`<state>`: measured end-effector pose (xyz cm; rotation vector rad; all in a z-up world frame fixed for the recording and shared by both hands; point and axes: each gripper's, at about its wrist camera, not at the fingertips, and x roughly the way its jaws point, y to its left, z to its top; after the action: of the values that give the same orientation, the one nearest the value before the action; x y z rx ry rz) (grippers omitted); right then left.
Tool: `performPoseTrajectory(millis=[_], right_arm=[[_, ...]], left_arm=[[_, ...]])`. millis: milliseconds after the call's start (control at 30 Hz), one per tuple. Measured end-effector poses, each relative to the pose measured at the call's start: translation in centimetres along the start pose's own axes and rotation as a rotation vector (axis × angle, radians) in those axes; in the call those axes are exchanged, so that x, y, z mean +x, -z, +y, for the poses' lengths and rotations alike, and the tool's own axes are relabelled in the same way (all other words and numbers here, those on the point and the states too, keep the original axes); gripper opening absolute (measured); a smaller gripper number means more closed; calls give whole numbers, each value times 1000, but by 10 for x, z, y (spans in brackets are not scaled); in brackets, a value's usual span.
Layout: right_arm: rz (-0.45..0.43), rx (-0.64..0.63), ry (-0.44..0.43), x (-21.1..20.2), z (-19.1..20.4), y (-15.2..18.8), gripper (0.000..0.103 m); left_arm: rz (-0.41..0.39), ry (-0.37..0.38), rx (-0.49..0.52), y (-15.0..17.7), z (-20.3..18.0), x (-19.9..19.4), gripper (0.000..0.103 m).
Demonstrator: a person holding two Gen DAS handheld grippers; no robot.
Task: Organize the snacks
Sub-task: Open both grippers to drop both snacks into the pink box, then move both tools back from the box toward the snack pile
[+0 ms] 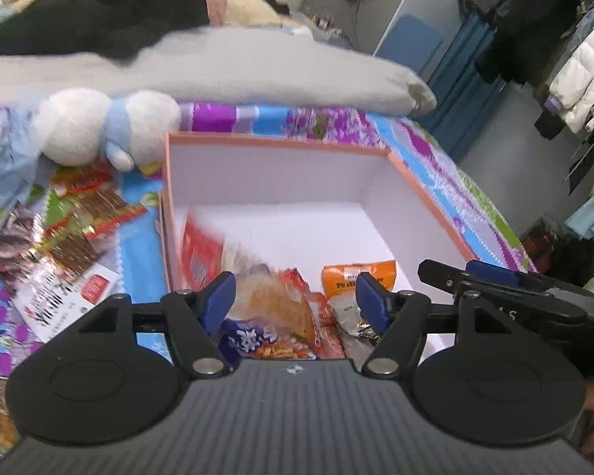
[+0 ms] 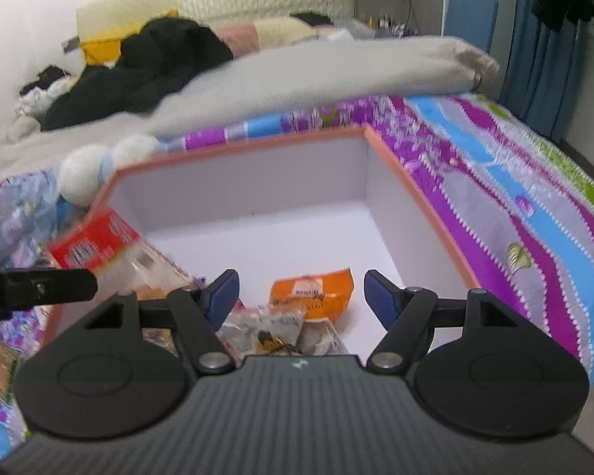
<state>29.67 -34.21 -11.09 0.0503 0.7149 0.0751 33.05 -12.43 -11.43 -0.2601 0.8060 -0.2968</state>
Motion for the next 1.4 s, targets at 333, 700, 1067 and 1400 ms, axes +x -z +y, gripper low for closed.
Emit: performPoseTrajectory(millis=[333, 700, 1067, 1400], right_arm=[[-126, -1, -21, -62, 28, 2, 72], [-193, -8, -88, -105, 70, 31, 72], [-212, -54, -194, -125, 123, 67, 72], [-208, -39, -276, -124, 165, 95, 72]], left_arm=[[-126, -42, 32, 15, 18, -83, 74], [-233, -104, 21, 47, 58, -162, 78], [-291, -186, -23, 89, 100, -210, 95], [-285, -231, -47, 124, 139, -225, 99]])
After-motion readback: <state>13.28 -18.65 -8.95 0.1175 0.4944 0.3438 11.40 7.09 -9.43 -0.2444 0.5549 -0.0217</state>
